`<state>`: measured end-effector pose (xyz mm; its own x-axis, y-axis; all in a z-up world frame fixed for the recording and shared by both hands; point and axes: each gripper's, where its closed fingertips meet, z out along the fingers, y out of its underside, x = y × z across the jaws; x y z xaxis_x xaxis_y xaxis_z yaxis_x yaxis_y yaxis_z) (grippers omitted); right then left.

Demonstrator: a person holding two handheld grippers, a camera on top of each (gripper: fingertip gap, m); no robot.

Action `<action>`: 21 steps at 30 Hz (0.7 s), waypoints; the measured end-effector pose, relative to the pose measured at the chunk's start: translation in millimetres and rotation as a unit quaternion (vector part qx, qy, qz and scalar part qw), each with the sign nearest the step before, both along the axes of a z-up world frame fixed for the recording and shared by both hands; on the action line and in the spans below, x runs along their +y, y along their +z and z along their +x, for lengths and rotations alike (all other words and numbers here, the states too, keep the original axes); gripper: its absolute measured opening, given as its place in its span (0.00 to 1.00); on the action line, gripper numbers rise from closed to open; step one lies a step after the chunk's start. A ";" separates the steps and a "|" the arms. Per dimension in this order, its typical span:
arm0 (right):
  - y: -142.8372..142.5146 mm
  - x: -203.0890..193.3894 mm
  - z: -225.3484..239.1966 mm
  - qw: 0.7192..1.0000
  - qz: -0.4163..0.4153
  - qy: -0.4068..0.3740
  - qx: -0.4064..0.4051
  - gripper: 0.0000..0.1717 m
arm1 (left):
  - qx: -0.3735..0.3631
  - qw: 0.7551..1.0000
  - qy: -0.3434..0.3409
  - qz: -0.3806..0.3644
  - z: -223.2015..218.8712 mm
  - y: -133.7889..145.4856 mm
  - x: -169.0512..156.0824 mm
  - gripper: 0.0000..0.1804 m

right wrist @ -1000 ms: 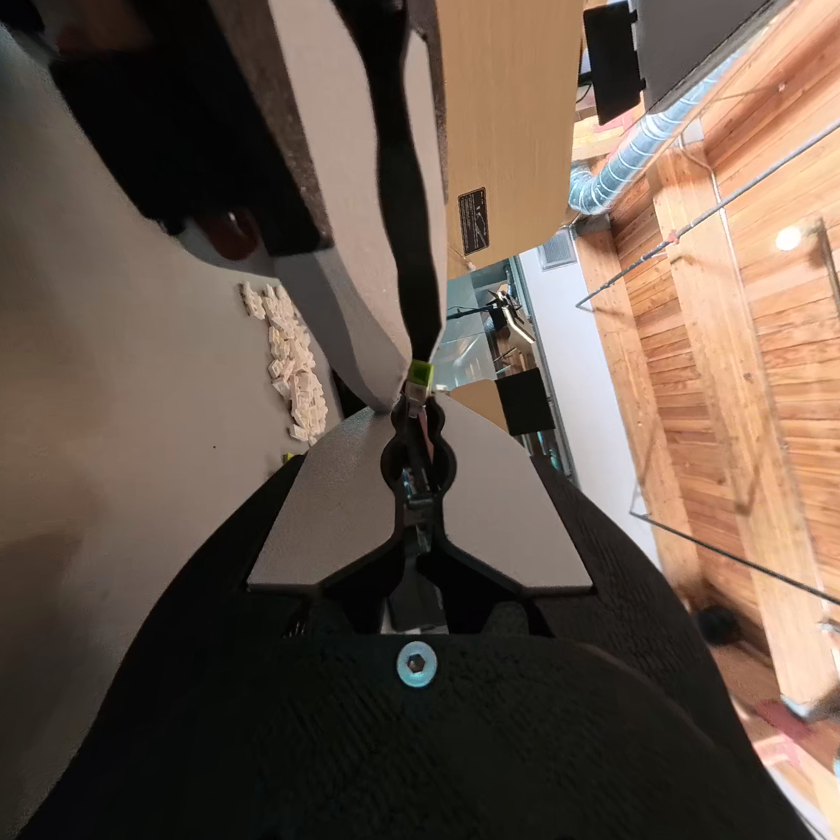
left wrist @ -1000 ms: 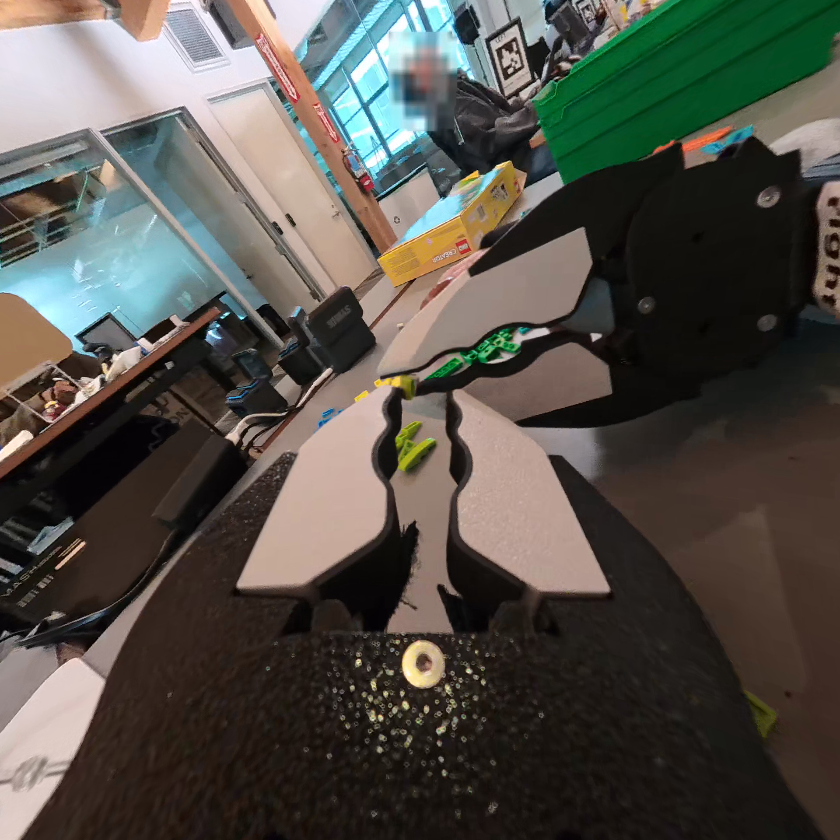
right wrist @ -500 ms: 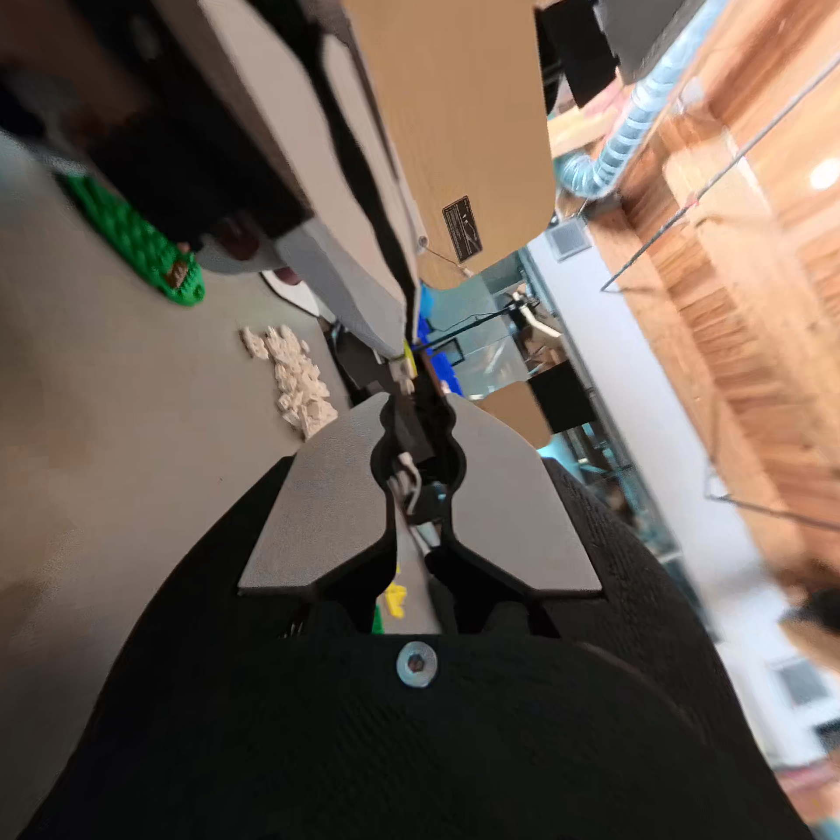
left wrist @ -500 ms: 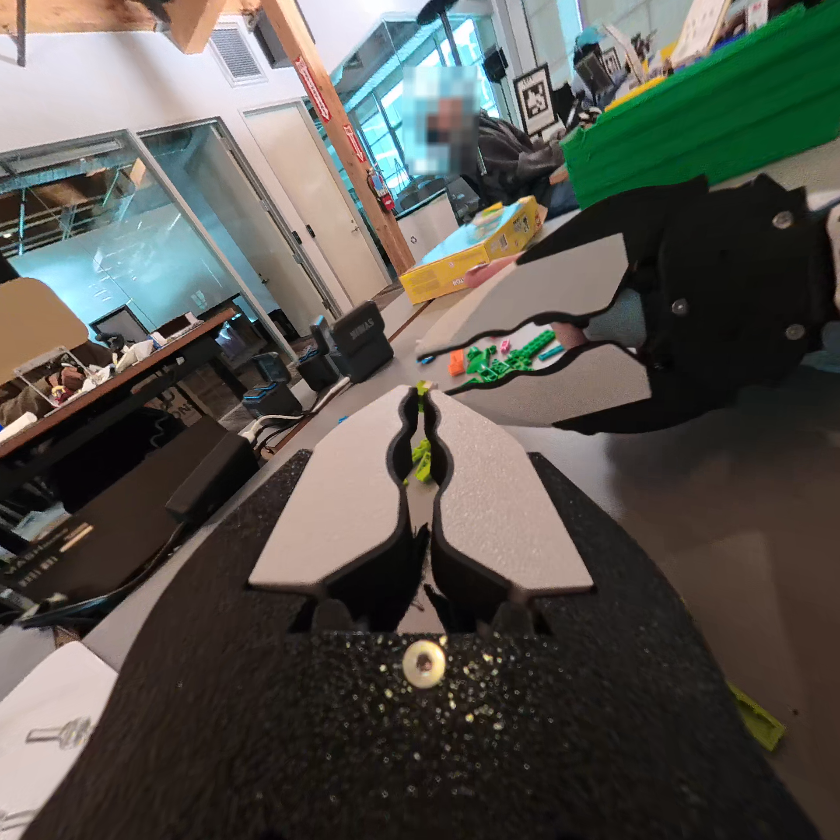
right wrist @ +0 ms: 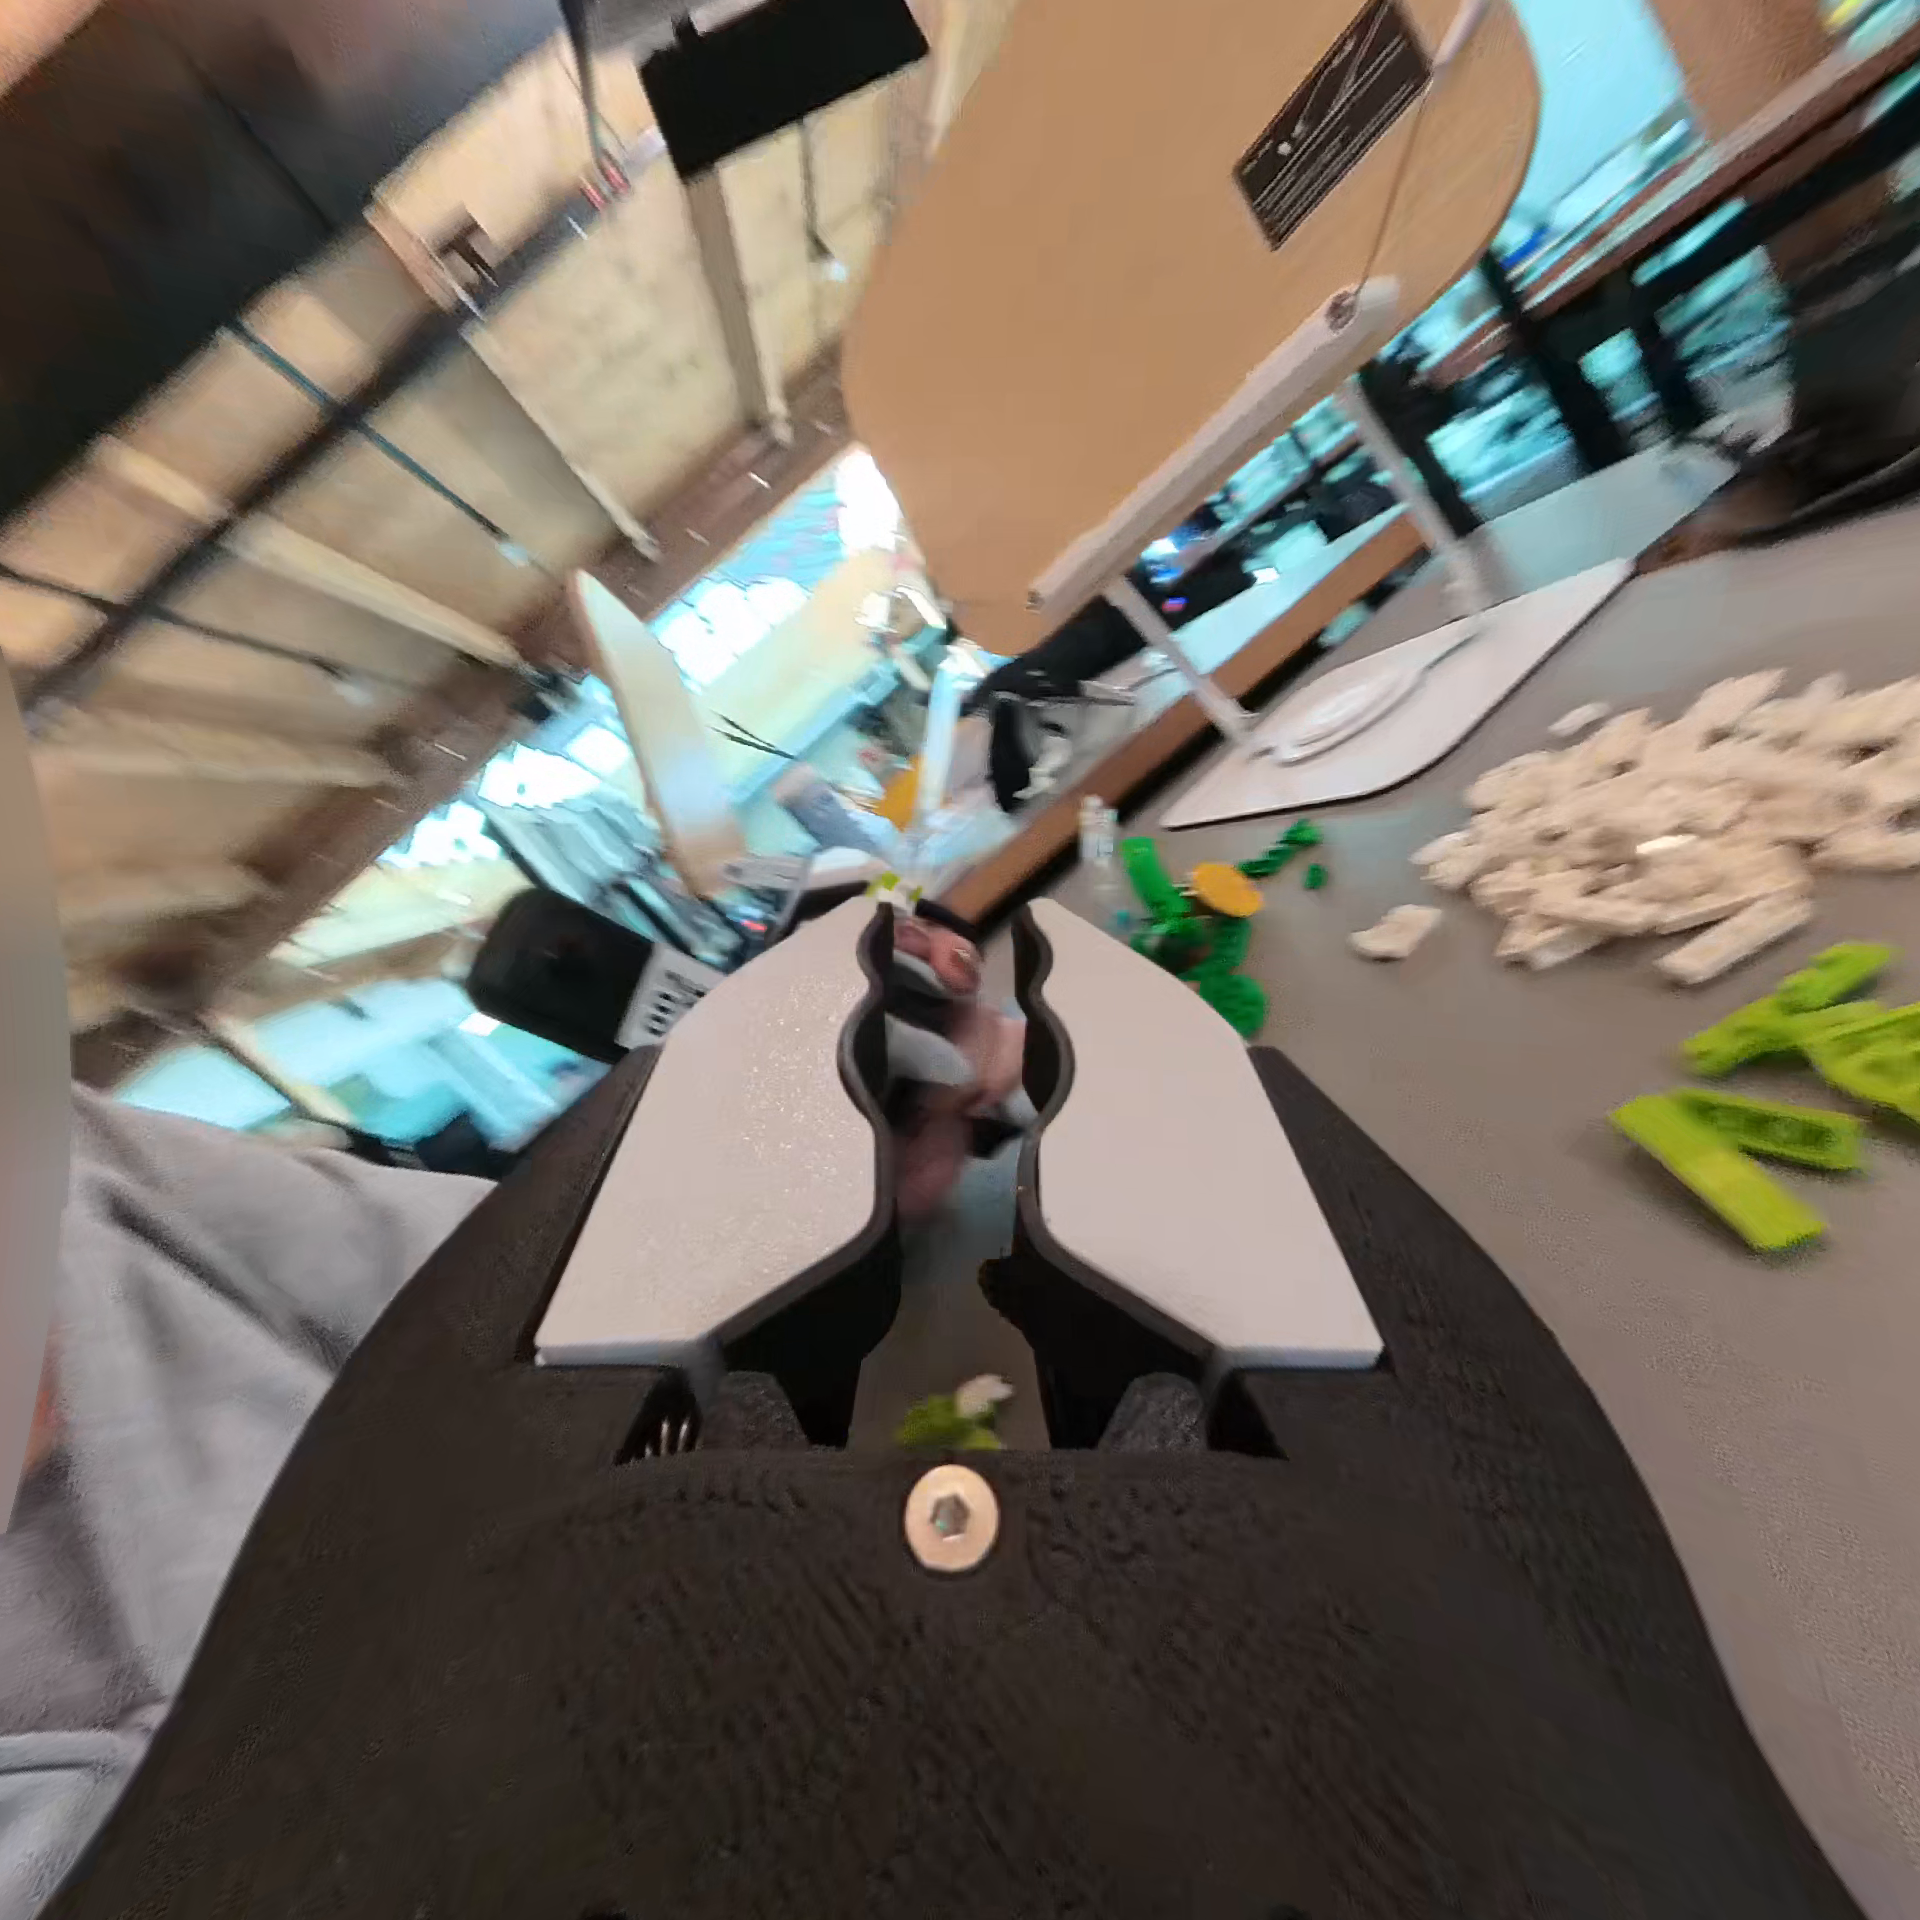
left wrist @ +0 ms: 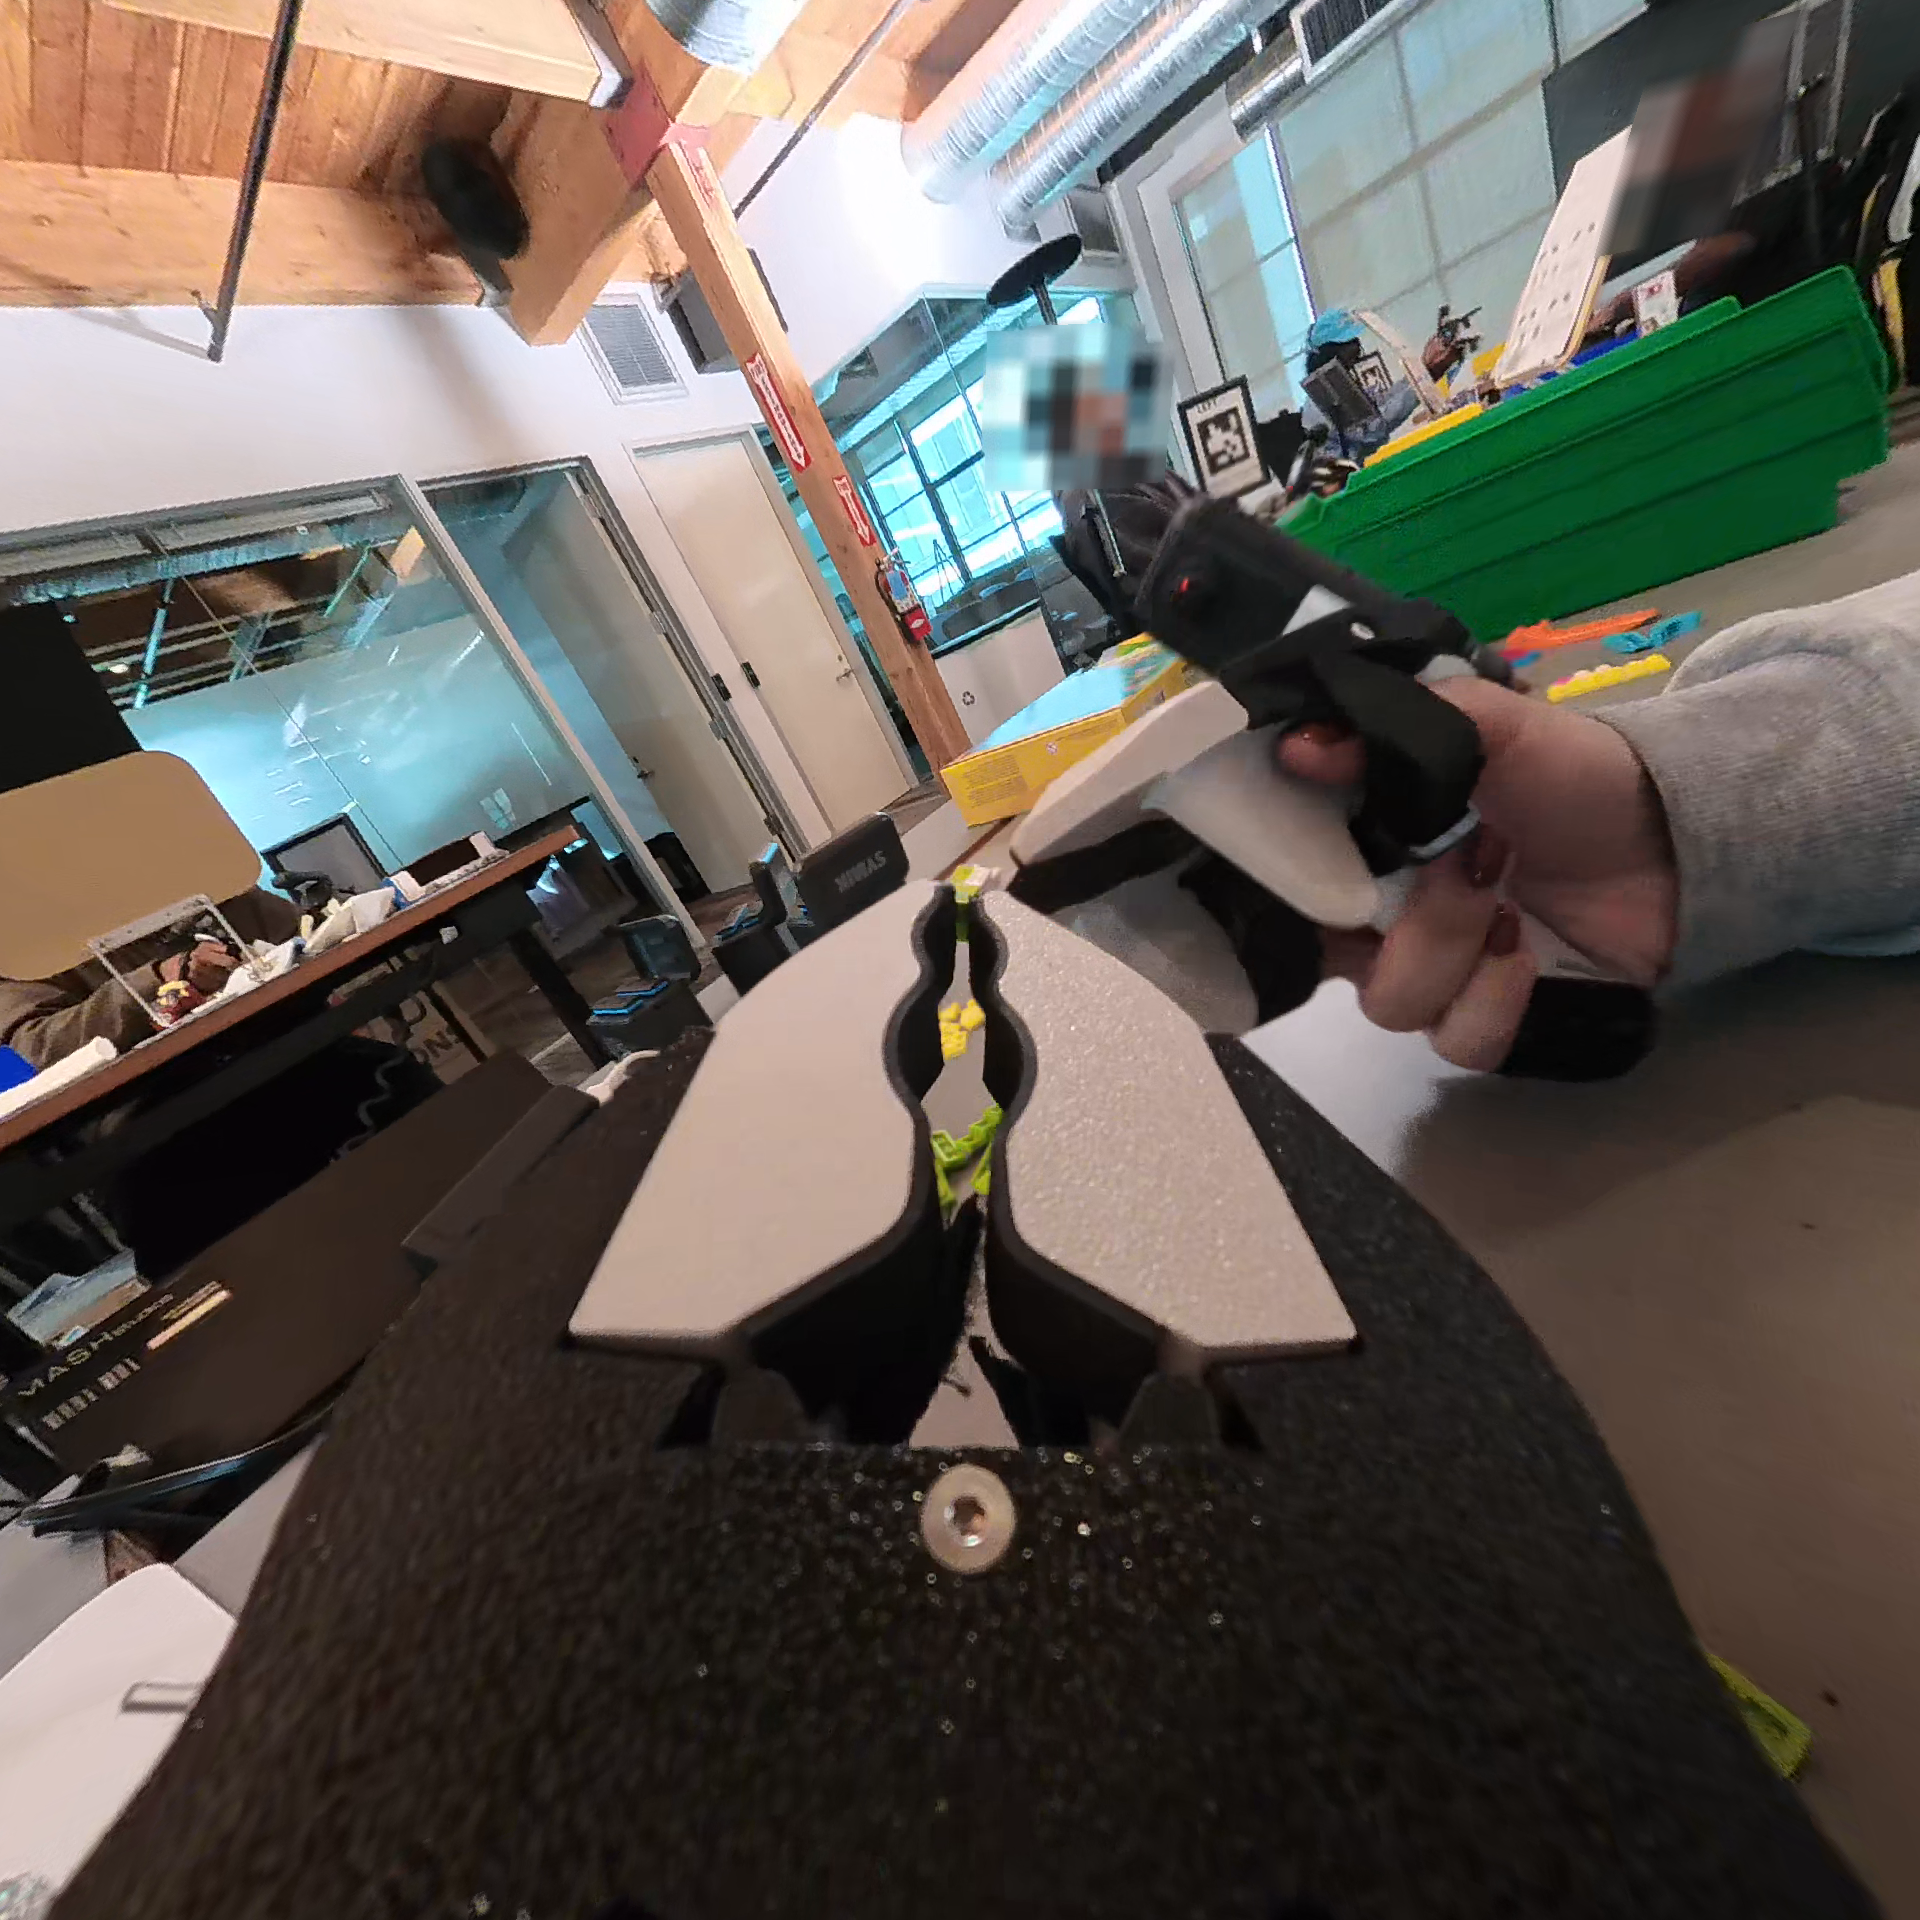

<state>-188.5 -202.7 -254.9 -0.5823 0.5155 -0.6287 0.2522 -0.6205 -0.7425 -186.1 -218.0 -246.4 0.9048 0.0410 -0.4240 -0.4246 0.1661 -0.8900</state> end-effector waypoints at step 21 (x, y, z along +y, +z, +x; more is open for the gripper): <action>5.6 -6.8 6.9 0.986 -0.129 0.099 -0.024 0.02 | 0.035 0.999 0.000 -0.001 8.4 -1.9 2.4 0.01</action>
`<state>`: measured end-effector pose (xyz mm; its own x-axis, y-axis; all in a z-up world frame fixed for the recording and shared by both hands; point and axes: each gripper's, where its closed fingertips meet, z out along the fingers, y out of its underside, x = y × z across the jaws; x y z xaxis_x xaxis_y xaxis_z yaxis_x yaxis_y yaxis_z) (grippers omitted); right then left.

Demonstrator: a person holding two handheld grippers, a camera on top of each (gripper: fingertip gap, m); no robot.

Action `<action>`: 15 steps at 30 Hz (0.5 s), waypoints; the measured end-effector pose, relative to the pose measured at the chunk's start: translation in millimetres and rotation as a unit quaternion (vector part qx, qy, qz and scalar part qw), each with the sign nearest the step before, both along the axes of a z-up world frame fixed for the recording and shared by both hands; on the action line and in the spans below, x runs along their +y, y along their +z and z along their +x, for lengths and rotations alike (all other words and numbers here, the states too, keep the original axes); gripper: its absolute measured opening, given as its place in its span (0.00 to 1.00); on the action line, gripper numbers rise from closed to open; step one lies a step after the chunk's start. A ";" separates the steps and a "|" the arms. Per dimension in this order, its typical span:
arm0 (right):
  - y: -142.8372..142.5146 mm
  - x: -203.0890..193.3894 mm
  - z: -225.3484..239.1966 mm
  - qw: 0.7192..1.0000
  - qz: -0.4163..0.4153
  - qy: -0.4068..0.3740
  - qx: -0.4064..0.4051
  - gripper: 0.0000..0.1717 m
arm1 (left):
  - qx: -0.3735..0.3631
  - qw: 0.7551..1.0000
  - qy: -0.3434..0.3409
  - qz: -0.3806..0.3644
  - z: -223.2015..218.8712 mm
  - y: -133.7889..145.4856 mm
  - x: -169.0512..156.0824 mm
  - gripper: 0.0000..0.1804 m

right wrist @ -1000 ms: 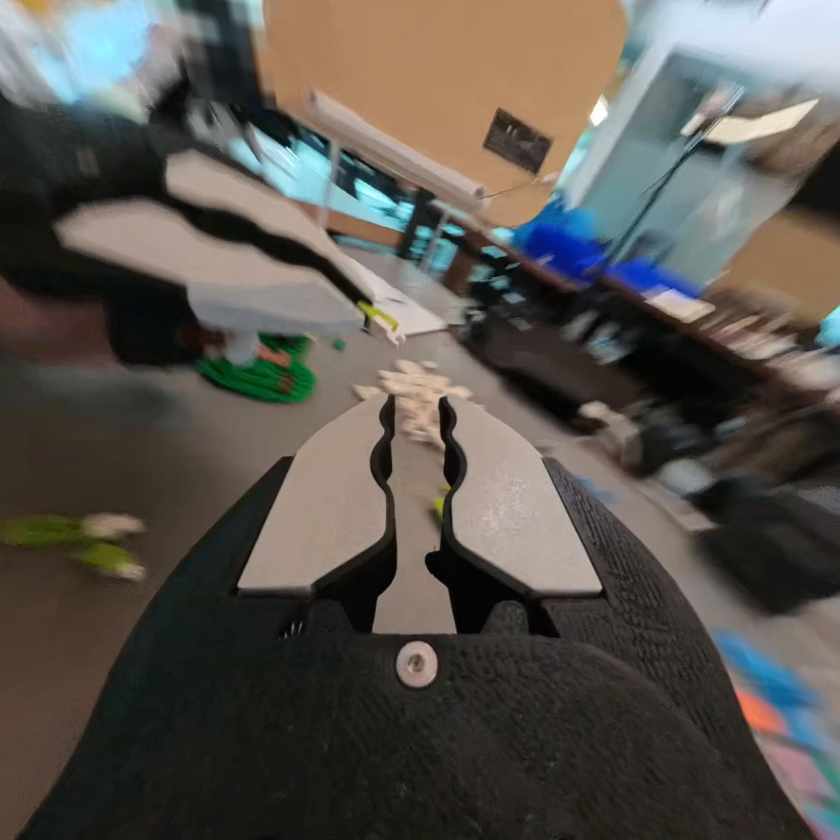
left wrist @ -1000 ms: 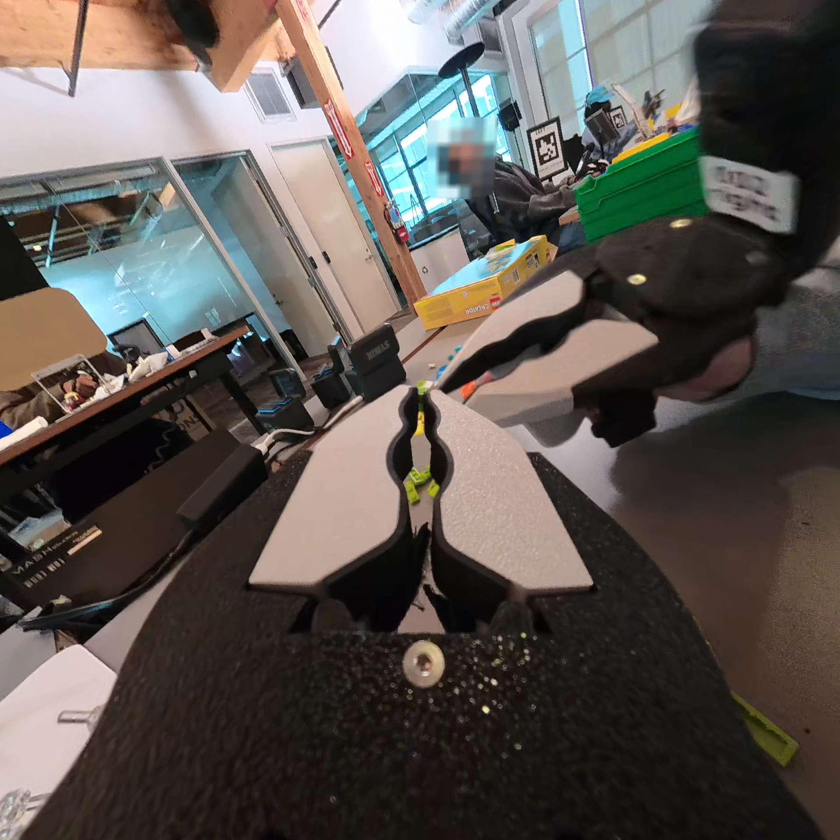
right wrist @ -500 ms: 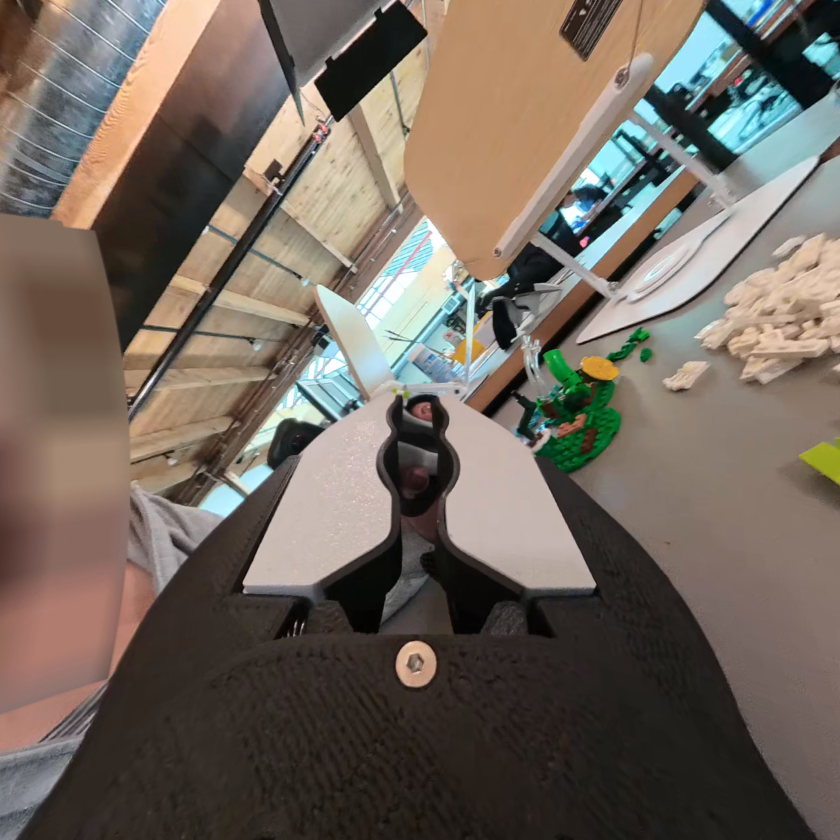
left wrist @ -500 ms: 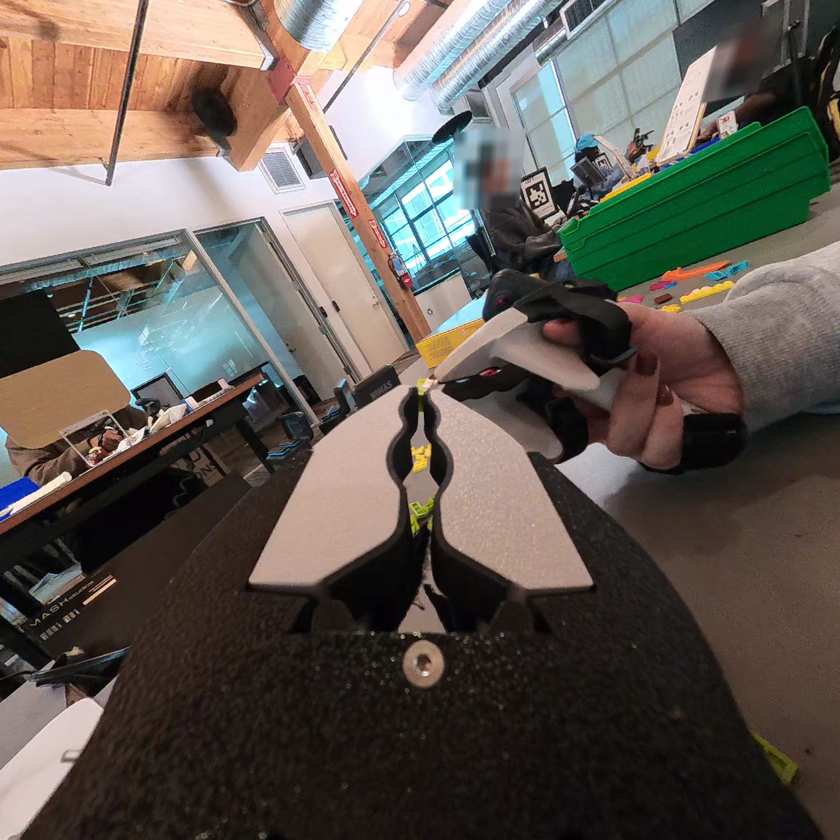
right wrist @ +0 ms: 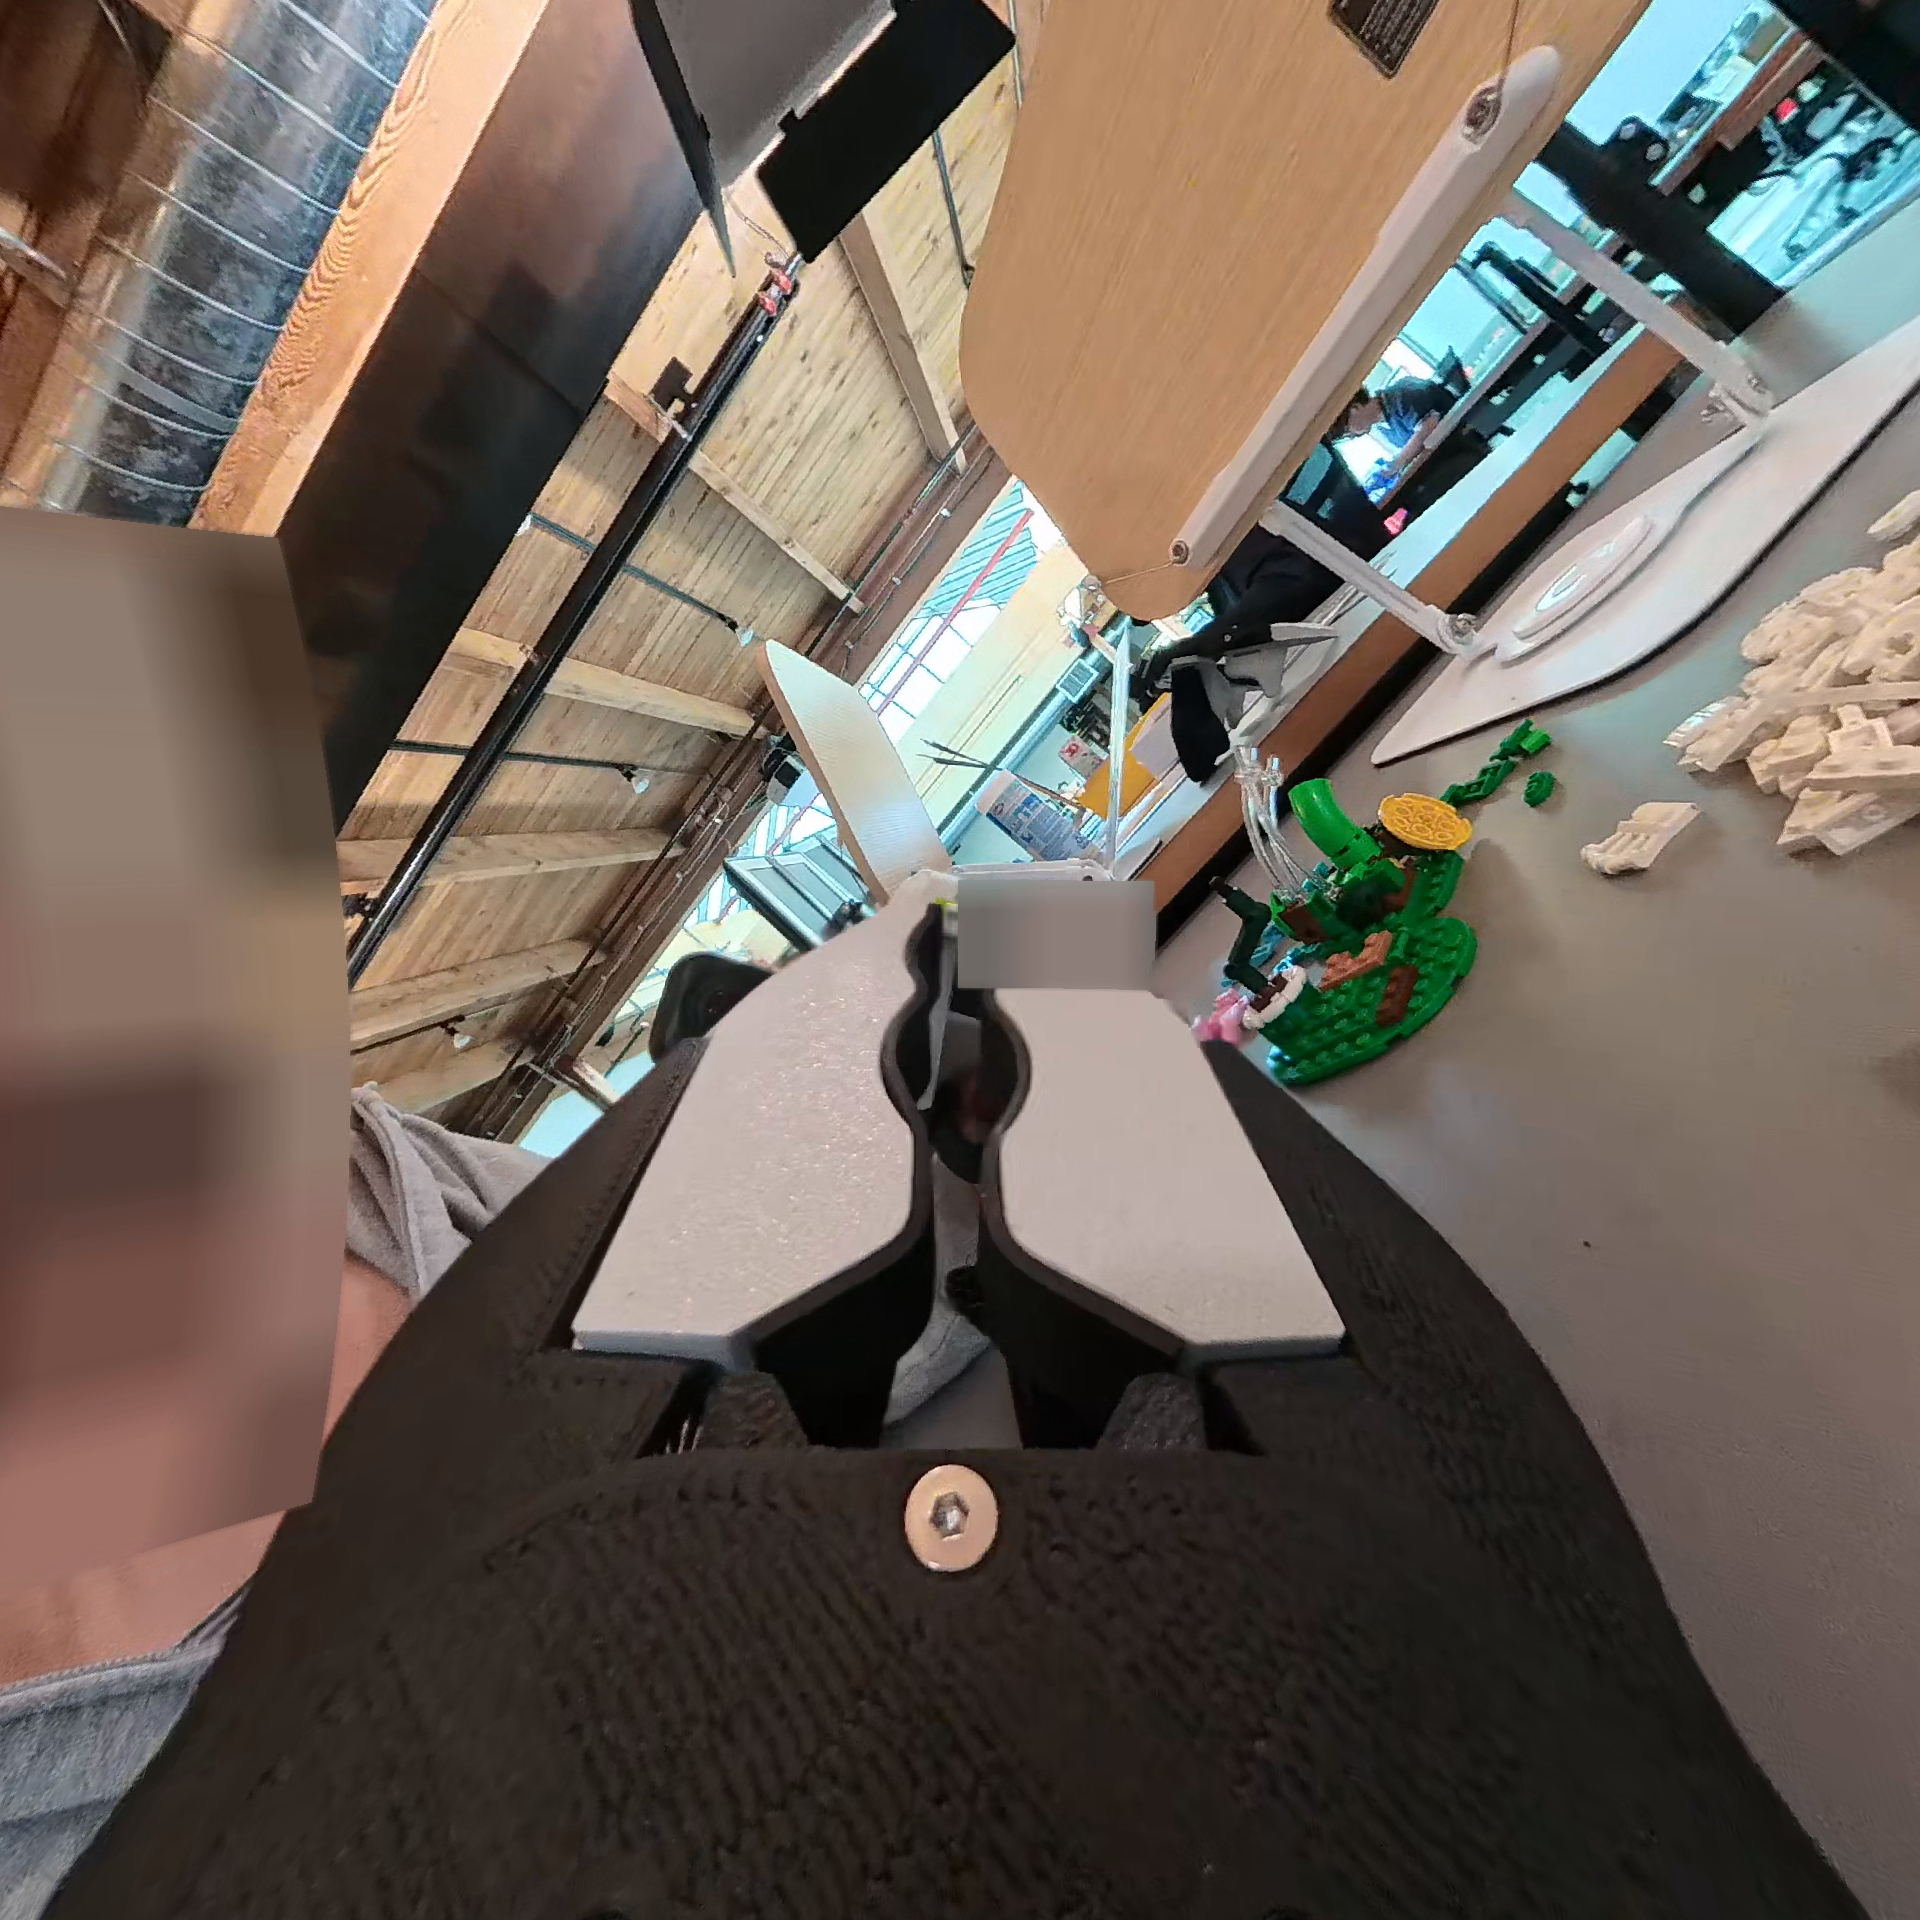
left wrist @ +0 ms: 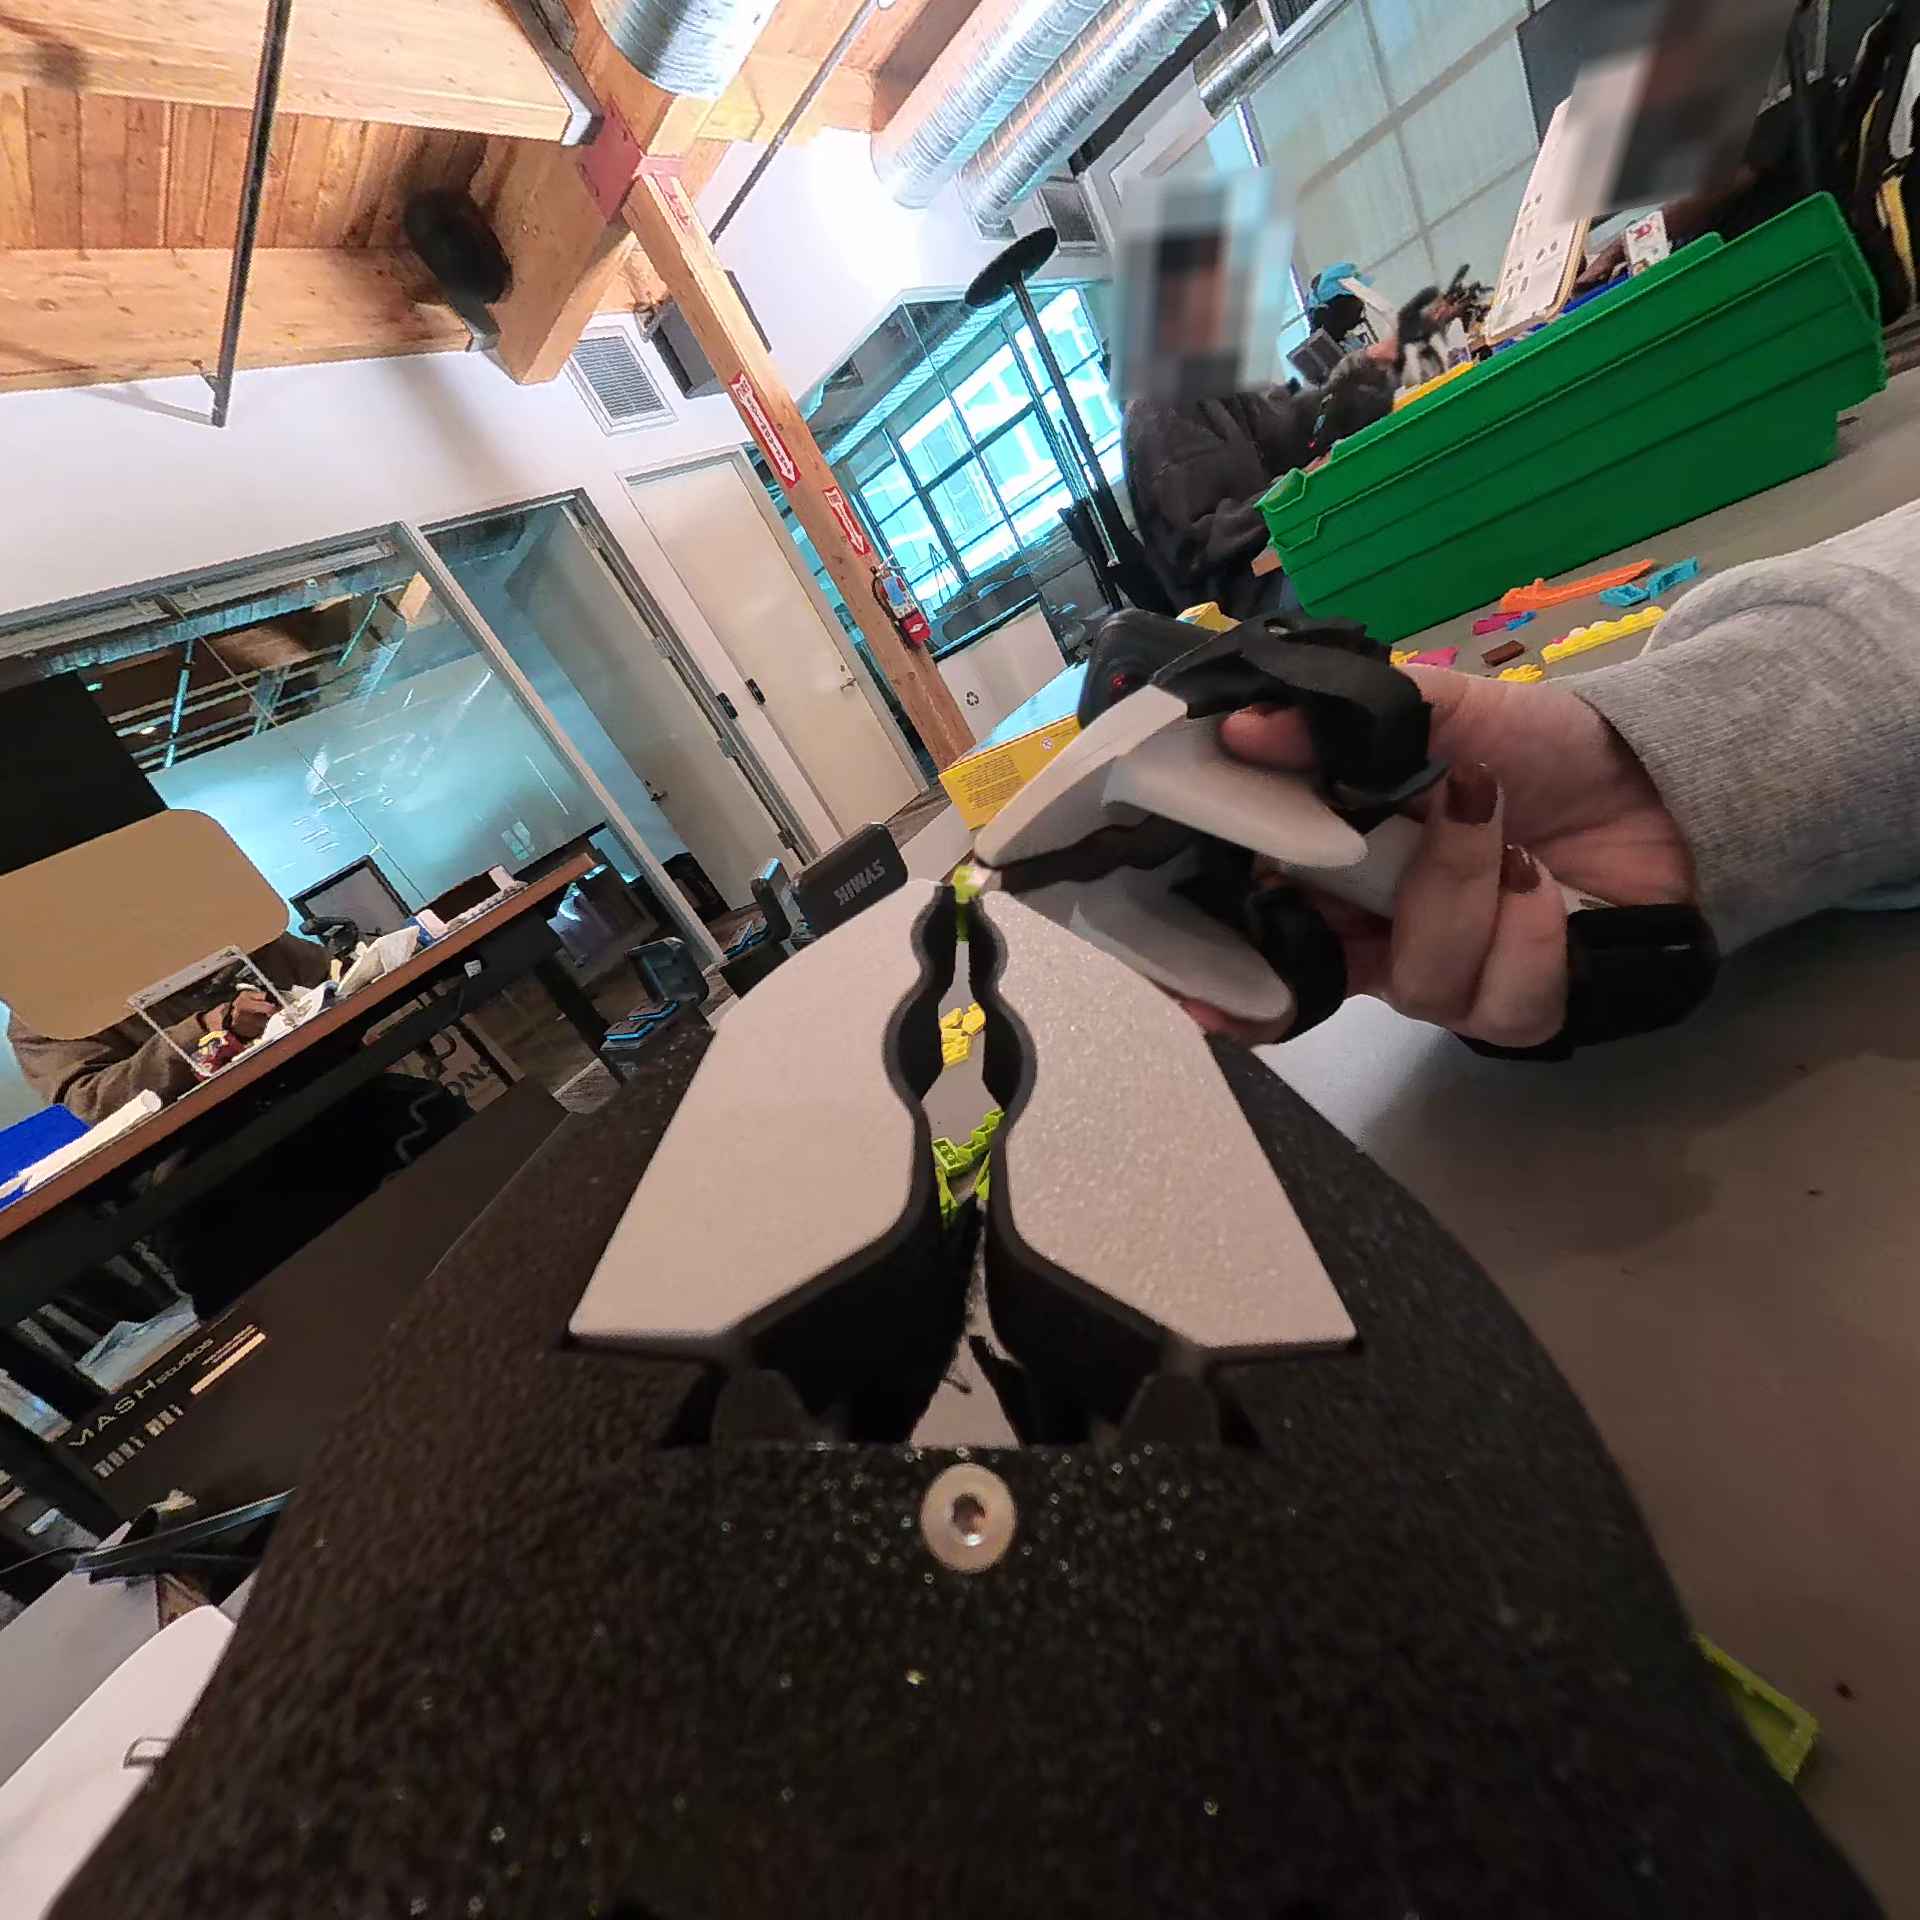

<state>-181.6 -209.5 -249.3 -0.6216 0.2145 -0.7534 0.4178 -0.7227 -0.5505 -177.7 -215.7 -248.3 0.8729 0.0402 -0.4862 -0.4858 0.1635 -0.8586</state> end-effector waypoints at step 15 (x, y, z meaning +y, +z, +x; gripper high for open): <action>-0.7 -1.1 1.5 0.999 0.035 0.000 0.010 0.01 | 0.012 1.000 0.000 -0.008 1.6 -2.7 0.8 0.01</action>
